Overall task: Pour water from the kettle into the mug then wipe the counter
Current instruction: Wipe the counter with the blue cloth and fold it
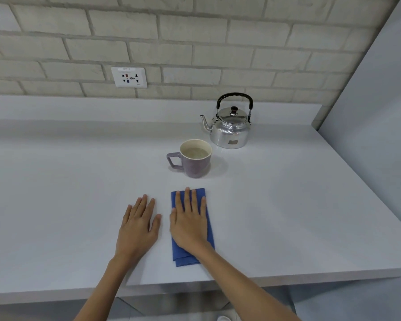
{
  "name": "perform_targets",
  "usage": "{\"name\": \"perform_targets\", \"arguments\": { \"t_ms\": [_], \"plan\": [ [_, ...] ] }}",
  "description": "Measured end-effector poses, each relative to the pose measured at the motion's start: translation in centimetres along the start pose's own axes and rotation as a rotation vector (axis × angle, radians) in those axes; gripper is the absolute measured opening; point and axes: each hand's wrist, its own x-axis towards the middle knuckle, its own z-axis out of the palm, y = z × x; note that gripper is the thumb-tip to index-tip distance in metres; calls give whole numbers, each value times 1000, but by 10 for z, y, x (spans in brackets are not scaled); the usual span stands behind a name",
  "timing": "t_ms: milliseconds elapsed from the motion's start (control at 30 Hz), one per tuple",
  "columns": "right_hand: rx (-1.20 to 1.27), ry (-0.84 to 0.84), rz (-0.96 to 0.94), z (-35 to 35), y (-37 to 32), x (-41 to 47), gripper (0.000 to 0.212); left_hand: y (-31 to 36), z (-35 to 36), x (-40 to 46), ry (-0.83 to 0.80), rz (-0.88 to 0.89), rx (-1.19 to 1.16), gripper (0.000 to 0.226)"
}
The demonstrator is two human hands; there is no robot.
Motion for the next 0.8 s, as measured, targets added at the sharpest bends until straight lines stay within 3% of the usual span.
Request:
{"name": "perform_targets", "arguments": {
  "t_ms": [133,300,500,633,800],
  "plan": [
    [72,-66,-119,-2,2,-17,55,13,-13,-10,-58,-24,-110,49],
    [192,-131,-204,-39,9,23,36,44,-25,-51,-18,-111,-177,20],
    [185,-351,-290,-59,5,58,29,73,-33,-65,-292,-338,-351,21],
    [321,-417,-277,-75,-1,71,13,68,-41,-61,-339,-447,-497,19],
    [361,-393,-266,-82,-26,83,10,51,-56,-58,-286,-511,-512,20]
  ]
}}
